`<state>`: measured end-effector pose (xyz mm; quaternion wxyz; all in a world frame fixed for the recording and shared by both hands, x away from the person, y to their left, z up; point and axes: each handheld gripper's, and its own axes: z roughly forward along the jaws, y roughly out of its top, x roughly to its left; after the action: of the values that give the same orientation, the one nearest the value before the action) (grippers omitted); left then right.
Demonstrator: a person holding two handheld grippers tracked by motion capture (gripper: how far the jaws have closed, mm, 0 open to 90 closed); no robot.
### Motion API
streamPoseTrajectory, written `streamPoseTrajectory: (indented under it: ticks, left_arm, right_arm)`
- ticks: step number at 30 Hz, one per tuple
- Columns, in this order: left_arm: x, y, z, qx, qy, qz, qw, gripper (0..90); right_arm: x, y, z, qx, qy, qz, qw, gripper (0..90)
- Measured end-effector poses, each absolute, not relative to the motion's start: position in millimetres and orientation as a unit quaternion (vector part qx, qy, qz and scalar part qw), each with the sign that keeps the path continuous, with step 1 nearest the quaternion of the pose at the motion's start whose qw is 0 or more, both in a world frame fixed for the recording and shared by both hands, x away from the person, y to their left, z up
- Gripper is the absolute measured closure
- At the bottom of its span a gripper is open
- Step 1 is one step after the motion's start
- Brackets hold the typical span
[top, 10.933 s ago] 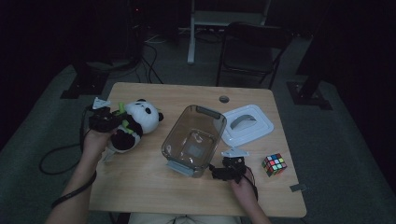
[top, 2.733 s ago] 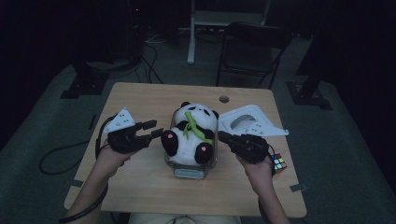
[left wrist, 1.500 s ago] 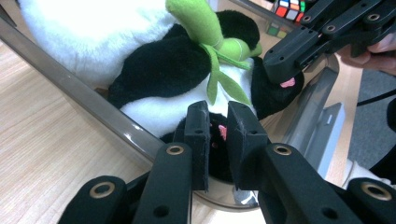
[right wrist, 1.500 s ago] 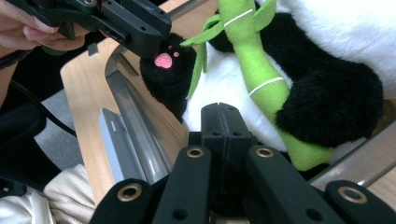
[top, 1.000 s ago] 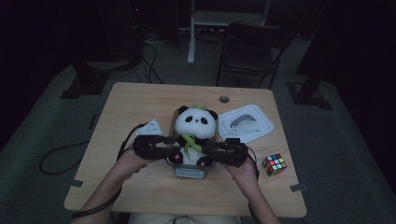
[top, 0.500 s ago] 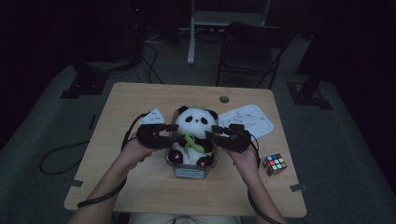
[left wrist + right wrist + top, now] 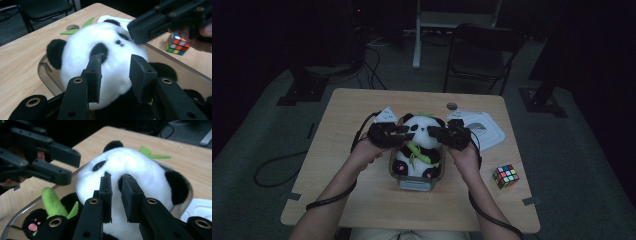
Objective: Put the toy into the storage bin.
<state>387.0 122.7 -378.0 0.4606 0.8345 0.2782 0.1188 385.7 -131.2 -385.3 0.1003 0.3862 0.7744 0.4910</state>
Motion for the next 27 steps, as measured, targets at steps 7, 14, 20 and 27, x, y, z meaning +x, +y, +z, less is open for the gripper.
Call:
streamPoseTrajectory:
  ticks: [7,14,20,27]
  left_arm:
    - [397.1,115.4,-387.1,0.842,0.285,0.113,0.444,64.3]
    - [400.2,110.8,-393.8,0.849,0.291,0.114,0.425,65.8]
    - [406.9,107.6,-398.6,0.856,0.298,0.102,0.409,66.5]
    - [410.8,102.3,-399.6,0.867,0.301,0.102,0.384,66.6]
  right_arm:
    - [393.0,-126.6,-390.2,0.394,0.777,0.482,0.092,79.6]
    - [396.9,-123.8,-398.5,0.401,0.782,0.469,0.088,80.4]
    - [403.8,-122.1,-405.9,0.41,0.786,0.457,0.077,80.4]
    - [411.1,-119.5,-411.1,0.423,0.791,0.438,0.062,80.6]
